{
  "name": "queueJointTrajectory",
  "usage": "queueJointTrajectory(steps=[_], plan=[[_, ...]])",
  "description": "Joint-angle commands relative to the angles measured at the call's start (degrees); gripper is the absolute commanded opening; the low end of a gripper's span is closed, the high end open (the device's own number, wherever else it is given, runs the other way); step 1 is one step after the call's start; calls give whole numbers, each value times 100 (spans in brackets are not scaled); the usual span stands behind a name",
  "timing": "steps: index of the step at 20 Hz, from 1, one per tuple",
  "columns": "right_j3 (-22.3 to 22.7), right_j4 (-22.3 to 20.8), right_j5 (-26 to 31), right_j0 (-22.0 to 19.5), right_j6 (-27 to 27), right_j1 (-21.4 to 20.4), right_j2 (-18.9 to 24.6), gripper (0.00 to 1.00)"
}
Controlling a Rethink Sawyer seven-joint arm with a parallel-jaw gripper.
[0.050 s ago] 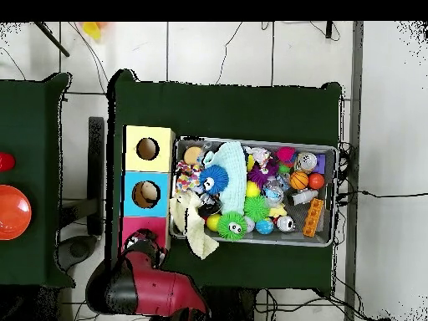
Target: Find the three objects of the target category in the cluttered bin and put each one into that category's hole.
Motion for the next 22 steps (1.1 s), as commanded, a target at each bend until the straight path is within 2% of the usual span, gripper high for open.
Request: queueJointTrajectory(steps=[1, 10, 16, 22], plan=[[279, 85, -52, -140, 1141, 138, 746, 0], [361, 242, 251, -221, 1210, 4, 886, 0], [613, 466, 329, -236, 1454, -125, 1149, 0], [897, 771, 171, -269, 1706, -135, 1532, 0]])
